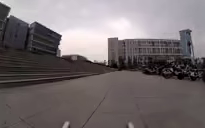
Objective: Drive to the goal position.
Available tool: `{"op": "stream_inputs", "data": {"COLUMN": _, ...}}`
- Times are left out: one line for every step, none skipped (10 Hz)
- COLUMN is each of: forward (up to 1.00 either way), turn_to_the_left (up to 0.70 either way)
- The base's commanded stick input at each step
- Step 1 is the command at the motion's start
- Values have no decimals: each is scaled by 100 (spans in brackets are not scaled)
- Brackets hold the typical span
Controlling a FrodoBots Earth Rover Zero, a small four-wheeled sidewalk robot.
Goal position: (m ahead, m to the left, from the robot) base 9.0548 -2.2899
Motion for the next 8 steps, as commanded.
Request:
{"op": "stream_inputs", "data": {"forward": 60, "turn_to_the_left": 0}}
{"op": "stream_inputs", "data": {"forward": 60, "turn_to_the_left": 0}}
{"op": "stream_inputs", "data": {"forward": 60, "turn_to_the_left": 0}}
{"op": "stream_inputs", "data": {"forward": 60, "turn_to_the_left": 0}}
{"op": "stream_inputs", "data": {"forward": 60, "turn_to_the_left": 0}}
{"op": "stream_inputs", "data": {"forward": 60, "turn_to_the_left": 0}}
{"op": "stream_inputs", "data": {"forward": 60, "turn_to_the_left": 0}}
{"op": "stream_inputs", "data": {"forward": 60, "turn_to_the_left": 0}}
